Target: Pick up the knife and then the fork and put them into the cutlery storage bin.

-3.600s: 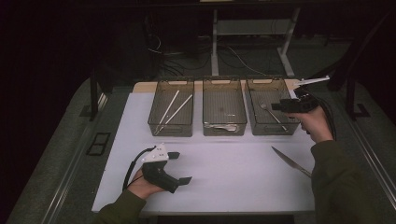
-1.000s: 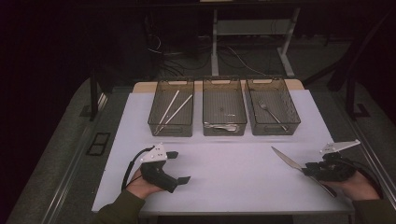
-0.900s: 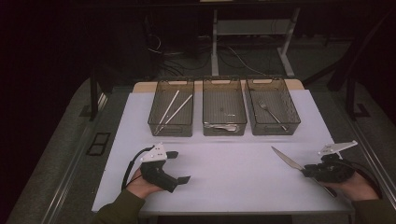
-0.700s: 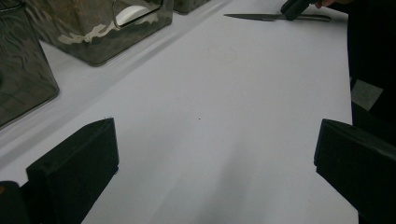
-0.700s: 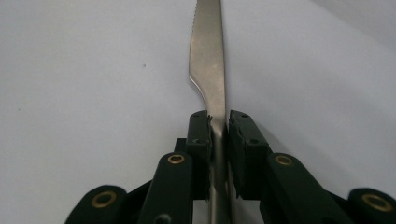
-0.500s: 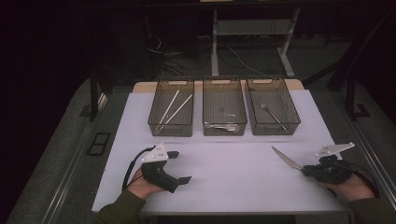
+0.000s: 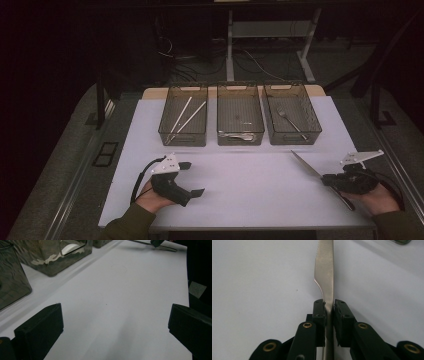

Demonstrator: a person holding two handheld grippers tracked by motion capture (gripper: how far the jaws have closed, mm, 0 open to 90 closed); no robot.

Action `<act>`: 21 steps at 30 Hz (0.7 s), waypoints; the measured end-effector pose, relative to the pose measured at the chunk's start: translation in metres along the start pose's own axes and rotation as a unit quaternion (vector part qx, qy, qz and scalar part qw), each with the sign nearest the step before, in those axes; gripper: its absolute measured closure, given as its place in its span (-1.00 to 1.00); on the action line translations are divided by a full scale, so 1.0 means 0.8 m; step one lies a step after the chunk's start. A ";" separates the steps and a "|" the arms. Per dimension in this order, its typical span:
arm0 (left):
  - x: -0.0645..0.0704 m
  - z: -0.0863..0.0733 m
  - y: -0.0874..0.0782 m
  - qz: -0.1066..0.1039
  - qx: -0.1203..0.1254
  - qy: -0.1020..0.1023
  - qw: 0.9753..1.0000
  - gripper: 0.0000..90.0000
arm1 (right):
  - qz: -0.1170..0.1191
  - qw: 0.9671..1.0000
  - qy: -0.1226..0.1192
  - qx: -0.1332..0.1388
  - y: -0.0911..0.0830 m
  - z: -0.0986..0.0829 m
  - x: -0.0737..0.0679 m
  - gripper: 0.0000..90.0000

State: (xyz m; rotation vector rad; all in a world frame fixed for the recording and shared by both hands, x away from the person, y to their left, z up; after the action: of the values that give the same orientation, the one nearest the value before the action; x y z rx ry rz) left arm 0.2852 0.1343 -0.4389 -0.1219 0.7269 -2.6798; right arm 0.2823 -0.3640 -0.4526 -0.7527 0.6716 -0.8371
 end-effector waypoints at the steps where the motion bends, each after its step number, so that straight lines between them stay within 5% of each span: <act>1: 0.000 0.000 0.000 0.000 -0.001 0.000 1.000 -1.00 | 0.004 1.000 0.001 0.002 -0.001 0.001 0.000 0.77; 21: 0.000 0.001 0.000 -0.001 -0.001 0.003 1.000 -1.00 | 0.021 0.998 0.005 0.057 -0.016 0.025 -0.005 0.78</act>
State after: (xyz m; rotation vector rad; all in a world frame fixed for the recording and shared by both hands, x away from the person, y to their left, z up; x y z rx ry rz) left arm 0.2851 0.1341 -0.4383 -0.1153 0.7303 -2.6818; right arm 0.2908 -0.3604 -0.4301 -0.6305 0.6414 -0.8330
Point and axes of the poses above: each handheld gripper's, and its own axes: y roughly forward along the jaws, z roughly out of its top, x roughly to its right, the point moved 3 cm from there along y, roughly forward along the jaws, and after that the axes turned 10 degrees about y, right-handed, at the moved point
